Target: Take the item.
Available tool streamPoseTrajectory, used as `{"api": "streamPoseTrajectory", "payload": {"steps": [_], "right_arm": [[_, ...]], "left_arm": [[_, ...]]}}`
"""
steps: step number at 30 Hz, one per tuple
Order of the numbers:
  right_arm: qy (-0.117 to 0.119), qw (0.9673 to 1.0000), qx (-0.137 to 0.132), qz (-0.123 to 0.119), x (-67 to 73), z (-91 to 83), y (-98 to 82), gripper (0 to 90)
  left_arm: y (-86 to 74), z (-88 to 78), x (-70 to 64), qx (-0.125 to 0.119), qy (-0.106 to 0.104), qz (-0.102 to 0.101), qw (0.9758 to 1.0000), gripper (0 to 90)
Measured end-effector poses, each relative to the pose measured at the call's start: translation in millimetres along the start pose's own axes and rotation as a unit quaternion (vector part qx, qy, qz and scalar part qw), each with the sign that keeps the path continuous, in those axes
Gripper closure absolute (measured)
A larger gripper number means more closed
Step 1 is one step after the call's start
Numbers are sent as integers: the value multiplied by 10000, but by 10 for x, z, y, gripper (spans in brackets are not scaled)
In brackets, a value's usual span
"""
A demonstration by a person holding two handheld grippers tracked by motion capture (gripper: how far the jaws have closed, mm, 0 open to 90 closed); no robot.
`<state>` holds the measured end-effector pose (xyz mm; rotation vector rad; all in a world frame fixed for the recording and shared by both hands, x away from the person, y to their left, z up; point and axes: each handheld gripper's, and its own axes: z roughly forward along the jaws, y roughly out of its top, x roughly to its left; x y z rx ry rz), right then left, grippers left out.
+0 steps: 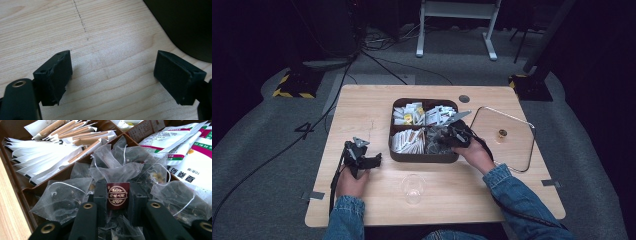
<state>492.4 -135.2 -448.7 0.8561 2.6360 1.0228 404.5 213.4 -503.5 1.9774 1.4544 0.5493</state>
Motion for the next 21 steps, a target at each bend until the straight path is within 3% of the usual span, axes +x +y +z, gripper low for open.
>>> {"api": "streamPoseTrajectory", "payload": {"steps": [12, 21], "right_arm": [[119, 9996, -251, 36, 6, -100, 12, 769], [335, 9962, -726, 356, -47, -263, 26, 769]], "left_arm": [[0, 0, 0, -1, 1, 0, 10000, 157], [0, 0, 0, 0, 1, 0, 10000, 157]]}}
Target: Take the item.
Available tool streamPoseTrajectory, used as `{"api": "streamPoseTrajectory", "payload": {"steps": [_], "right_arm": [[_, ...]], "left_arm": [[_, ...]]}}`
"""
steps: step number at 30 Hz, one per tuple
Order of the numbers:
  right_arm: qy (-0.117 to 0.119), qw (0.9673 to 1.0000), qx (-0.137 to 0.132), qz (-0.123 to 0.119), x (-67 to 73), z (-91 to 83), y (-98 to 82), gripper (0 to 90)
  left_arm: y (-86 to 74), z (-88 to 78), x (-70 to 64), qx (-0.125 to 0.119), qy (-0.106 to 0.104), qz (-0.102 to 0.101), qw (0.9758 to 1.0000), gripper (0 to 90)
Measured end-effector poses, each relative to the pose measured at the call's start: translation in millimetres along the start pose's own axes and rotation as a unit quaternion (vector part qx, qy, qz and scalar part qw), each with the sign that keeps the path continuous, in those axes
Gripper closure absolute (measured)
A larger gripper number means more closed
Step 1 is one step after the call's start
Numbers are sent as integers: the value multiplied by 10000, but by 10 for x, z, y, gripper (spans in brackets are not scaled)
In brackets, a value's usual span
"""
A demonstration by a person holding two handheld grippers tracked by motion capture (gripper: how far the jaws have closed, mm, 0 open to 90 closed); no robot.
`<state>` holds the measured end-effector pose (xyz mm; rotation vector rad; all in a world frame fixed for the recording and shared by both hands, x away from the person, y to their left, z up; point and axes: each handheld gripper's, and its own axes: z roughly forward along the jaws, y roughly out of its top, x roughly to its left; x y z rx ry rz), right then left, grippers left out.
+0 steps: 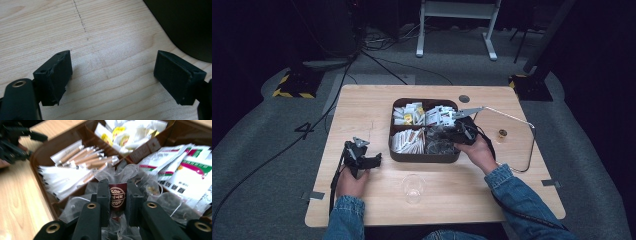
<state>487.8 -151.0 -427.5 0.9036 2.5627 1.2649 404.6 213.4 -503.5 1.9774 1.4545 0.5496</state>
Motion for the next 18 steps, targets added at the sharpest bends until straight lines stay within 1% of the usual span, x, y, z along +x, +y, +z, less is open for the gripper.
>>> {"api": "streamPoseTrajectory", "payload": {"steps": [3, 8, 18], "right_arm": [[81, 9998, -183, 82, -4, -66, 22, 770], [162, 9991, -380, 131, 10, -155, 51, 770], [235, 9979, -611, 9, 121, -289, 116, 771]], "left_arm": [[0, 0, 0, -1, 0, 1, 10000, 157], [0, 0, 0, -1, 1, 2, 10000, 157], [0, 0, 0, -1, 1, 1, 10000, 157]]}}
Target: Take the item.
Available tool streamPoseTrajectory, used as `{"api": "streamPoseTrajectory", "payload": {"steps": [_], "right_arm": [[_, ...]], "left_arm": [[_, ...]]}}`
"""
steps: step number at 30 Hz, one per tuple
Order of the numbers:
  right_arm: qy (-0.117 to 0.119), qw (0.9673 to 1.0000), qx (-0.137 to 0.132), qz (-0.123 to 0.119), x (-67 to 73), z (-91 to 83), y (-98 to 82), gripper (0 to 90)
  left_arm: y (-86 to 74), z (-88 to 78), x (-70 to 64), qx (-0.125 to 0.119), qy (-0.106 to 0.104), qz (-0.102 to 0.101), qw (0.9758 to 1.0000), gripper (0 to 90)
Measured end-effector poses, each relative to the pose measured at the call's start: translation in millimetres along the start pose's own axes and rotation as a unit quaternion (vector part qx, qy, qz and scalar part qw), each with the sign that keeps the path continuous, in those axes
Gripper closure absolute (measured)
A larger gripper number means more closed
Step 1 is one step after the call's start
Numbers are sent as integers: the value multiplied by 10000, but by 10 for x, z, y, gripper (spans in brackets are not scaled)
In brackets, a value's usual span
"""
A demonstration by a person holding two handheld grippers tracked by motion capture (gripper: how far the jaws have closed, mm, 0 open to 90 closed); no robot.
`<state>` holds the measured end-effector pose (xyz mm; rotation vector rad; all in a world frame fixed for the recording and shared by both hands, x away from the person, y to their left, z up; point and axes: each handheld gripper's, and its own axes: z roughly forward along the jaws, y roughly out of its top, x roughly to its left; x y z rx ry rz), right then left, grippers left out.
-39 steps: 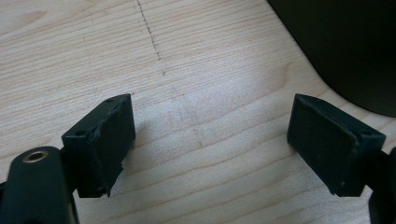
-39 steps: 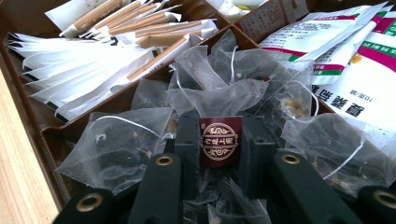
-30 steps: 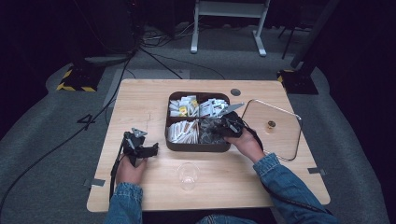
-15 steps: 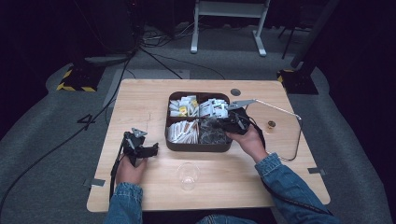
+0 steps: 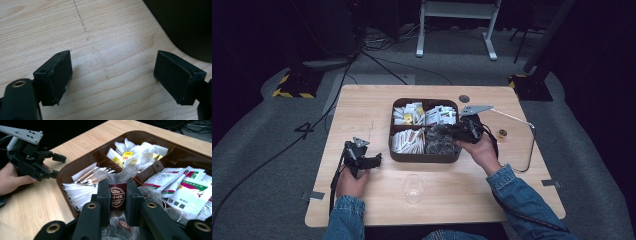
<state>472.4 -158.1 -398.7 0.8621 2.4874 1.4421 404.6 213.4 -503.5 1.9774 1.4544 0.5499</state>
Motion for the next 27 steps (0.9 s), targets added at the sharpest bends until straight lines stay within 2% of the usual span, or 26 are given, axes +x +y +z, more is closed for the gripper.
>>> {"api": "streamPoseTrajectory", "payload": {"steps": [16, 27], "right_arm": [[184, 9995, -82, -231, 244, -113, 67, 771], [461, 9976, -71, -510, 554, -173, 100, 771]], "left_arm": [[6, 5, -3, -4, 14, -13, 10000, 157], [6, 5, -3, -5, 15, -14, 10000, 157]]}}
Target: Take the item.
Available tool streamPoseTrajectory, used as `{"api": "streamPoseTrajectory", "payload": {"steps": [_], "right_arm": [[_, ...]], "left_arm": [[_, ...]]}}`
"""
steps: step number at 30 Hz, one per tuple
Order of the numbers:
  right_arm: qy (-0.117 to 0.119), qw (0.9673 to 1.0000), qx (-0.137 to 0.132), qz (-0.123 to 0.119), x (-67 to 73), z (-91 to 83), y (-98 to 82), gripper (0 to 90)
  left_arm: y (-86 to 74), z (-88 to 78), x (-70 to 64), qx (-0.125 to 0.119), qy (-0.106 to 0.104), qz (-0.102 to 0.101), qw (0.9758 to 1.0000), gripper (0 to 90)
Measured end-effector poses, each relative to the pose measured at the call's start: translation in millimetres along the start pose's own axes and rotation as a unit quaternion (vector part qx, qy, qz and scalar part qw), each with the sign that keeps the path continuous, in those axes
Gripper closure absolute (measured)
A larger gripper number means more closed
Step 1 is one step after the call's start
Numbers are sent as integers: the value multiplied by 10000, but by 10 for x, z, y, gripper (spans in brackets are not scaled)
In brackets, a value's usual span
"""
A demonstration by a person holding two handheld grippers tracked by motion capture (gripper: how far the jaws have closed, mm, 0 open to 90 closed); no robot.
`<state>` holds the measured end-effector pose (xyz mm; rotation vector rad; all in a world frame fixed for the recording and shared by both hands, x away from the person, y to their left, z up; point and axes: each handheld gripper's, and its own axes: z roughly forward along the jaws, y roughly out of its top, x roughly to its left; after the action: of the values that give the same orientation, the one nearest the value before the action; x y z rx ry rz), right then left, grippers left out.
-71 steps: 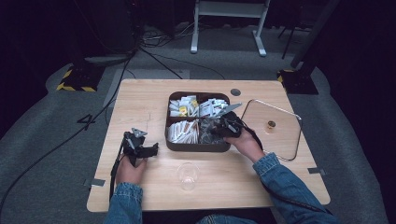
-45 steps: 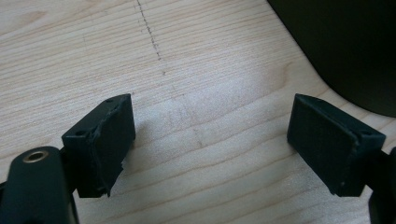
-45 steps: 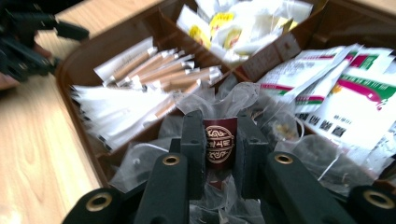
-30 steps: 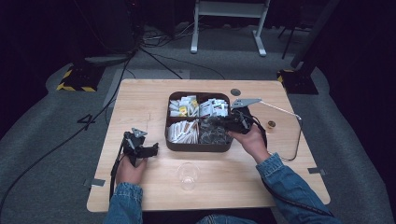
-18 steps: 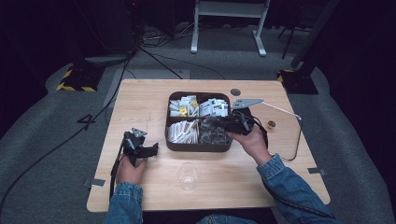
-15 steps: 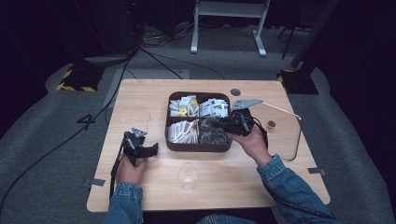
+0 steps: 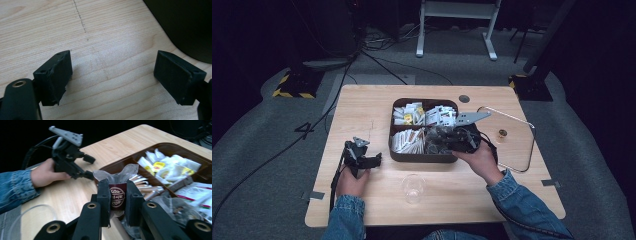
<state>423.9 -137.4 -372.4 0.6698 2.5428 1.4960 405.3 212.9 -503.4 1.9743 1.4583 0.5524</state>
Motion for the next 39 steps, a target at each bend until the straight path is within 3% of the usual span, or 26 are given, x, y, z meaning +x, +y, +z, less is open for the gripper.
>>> {"api": "streamPoseTrajectory", "payload": {"steps": [22, 39], "right_arm": [[557, 9975, 176, -389, 501, 29, 34, 771], [1125, 9893, 683, -627, 823, 232, -68, 768]], "left_arm": [[0, -1, 0, 3, 2, 4, 10000, 157], [0, -1, 1, 3, 7, 10, 10000, 157]]}}
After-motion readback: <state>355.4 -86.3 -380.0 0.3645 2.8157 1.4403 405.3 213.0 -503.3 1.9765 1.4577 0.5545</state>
